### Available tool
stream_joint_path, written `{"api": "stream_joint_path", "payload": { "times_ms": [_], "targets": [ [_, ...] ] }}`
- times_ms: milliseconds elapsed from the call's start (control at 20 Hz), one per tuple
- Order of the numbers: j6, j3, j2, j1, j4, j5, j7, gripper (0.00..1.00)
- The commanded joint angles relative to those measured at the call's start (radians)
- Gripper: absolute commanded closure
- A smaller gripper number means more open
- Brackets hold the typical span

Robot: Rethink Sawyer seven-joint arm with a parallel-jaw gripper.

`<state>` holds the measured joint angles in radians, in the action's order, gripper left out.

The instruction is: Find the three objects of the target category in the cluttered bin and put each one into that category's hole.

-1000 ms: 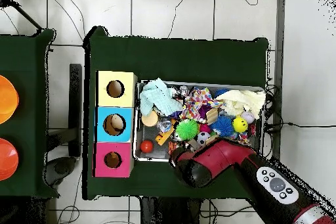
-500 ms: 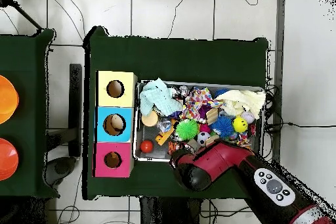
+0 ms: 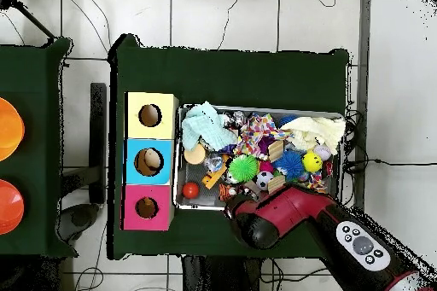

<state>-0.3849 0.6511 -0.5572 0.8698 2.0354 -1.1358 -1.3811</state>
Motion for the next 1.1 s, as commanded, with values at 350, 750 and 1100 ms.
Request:
{"api": "stream_joint_path", "payload": {
  "times_ms": [350, 750, 1100],
  "targets": [
    [0.017, -0.056, 0.011, -0.049, -0.046, -0.096, 0.026, 0.00],
    [0.067, -0.112, 0.030, -0.111, -0.066, -0.126, -0.055, 0.00],
    [0.147, -0.178, 0.076, -0.149, -0.101, -0.158, -0.088, 0.00]
  ]
}}
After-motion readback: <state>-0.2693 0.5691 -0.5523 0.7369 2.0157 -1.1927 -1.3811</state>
